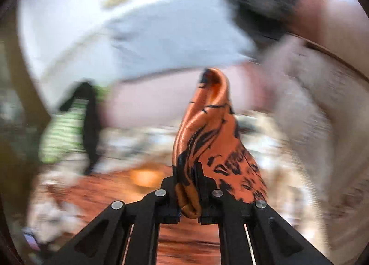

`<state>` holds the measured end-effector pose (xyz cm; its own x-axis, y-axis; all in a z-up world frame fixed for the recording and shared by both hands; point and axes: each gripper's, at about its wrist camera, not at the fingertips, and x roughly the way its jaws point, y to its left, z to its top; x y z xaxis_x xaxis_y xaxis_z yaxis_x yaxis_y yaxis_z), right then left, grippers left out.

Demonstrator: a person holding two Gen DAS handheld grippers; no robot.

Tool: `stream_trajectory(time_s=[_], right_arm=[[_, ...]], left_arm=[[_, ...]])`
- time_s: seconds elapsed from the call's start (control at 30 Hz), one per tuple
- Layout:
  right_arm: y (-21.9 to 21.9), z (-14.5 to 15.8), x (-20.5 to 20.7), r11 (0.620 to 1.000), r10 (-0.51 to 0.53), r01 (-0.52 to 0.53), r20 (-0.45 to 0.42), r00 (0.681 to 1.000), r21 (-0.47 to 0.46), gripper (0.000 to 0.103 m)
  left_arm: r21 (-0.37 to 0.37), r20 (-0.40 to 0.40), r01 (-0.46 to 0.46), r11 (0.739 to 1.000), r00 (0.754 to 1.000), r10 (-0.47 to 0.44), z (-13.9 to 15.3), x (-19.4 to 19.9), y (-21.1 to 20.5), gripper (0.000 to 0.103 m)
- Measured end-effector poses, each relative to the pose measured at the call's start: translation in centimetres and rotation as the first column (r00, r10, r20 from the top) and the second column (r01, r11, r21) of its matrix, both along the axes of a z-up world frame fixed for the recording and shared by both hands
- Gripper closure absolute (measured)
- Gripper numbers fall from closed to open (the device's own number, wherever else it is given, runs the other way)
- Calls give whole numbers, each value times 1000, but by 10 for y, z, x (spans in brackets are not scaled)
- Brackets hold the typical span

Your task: Fold small clothes

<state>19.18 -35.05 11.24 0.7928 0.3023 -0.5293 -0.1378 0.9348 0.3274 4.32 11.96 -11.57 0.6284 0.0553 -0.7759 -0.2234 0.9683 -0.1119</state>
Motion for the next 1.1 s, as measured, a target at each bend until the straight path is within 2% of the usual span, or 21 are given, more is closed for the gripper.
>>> stream_trajectory(time_s=[0.07,0.13,0.17,0.2,0.23,0.3,0.37,0.43,0.5,0.57,0.63,0.7,0.73,0.77,0.8,0.83,0.93,0.97,1.0,1.03,1.1], right_arm=[[52,1,6,992,70,-71,12,997,102,91],[88,-23,18,974,126,-122,-12,992,193,86],[105,-41,27,956,175,-162,-32,984,246,65],[124,-69,39,936,232,-204,-65,971,287,17],[137,-94,47,932,255,-214,-111,960,292,3],[149,-150,59,941,266,-201,-226,937,274,2],[132,-181,58,954,197,-114,-291,936,278,2],[99,-196,48,953,146,-51,-304,941,298,2],[70,-205,43,954,118,-21,-312,943,299,2],[39,-211,48,944,118,-5,-324,939,329,2],[21,-218,53,935,109,16,-328,938,354,2],[7,-237,61,936,67,71,-373,925,343,2],[0,-250,62,933,60,90,-399,915,348,2],[-2,-260,65,929,60,101,-414,908,356,2],[-5,-271,65,925,61,111,-430,901,364,2],[-6,-278,64,923,63,115,-438,897,367,3],[-5,-283,62,926,73,91,-412,908,365,2],[-3,-281,64,931,78,80,-409,909,355,2],[-2,-281,65,934,81,74,-409,909,349,2],[-3,-282,66,935,82,72,-409,909,347,2],[-1,-284,67,936,85,68,-408,909,346,2]], left_arm=[[-14,-3,-33,999,999,33,-3,-5,18,0],[-23,-7,-72,997,997,72,-6,-8,34,0],[-27,-11,-84,996,996,83,-7,-9,40,0],[-29,-16,-88,996,996,87,-8,-9,44,0],[-28,-19,-89,996,996,89,-9,-8,46,0],[-24,-21,-81,996,997,81,-8,-4,47,0],[-19,-9,-54,998,998,54,-4,4,40,0],[-12,3,-17,1000,1000,17,1,21,28,0],[-38,18,41,998,999,-41,5,42,15,0],[-96,9,56,994,998,-55,6,67,13,0],[-198,-2,-2,980,1000,2,1,86,30,0],[-327,-15,-112,938,993,113,-8,99,65,0],[-405,-27,-177,897,983,182,-14,105,89,0],[-481,-40,-234,845,969,245,-21,109,112,0],[-535,-53,-272,800,956,289,-27,111,129,0],[-601,-73,-311,737,939,336,-35,112,148,0],[-754,-152,-412,512,867,474,-62,97,187,1],[-769,-166,-439,465,839,518,-67,90,196,1],[-765,-167,-457,455,822,544,-68,87,202,1],[-747,-168,-479,462,807,566,-68,85,211,1],[-710,-171,-510,486,793,584,-66,87,223,1]])
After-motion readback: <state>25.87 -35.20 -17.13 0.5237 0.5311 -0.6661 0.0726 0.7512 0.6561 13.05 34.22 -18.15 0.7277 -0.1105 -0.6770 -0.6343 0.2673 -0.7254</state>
